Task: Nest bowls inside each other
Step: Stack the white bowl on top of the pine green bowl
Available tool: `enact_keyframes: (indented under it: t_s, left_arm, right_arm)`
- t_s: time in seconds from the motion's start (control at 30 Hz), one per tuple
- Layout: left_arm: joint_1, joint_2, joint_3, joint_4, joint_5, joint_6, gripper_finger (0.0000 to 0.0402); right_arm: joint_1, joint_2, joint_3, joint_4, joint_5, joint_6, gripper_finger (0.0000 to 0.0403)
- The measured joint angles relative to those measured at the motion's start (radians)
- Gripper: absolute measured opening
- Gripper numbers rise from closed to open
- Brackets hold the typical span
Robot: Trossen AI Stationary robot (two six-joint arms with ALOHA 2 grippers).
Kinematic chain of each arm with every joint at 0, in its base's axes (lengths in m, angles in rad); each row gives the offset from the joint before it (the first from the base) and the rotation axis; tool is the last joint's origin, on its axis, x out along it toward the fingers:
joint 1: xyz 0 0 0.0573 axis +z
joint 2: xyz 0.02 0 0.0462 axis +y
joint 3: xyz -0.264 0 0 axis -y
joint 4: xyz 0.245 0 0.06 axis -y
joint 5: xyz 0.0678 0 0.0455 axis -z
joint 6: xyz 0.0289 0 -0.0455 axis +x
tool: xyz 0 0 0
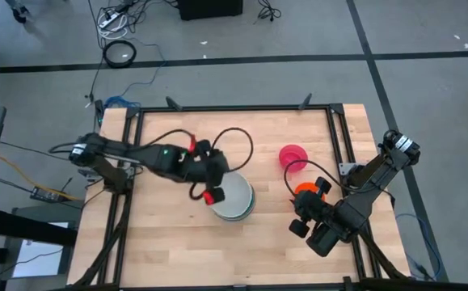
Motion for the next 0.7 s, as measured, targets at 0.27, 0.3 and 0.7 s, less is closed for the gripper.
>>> enact_keyframes:
  t_s: [0.27,0.3,0.7]
  left_arm:
    - [0.044,0.055,-0.013,0.006,0.151,0.015,0.0027]
    - [0.045,0.060,-0.013,0.007,0.160,0.014,0.0030]
    - [0.049,0.069,-0.014,0.002,0.213,0.011,0.0101]
  right_arm:
    - [0.000,0.000,0.000,-0.001,-0.013,0.011,0.0065]
    - [0.000,0.000,0.000,-0.002,-0.016,0.012,0.0065]
    - [0.000,0.000,0.000,-0.009,-0.025,0.012,0.0065]
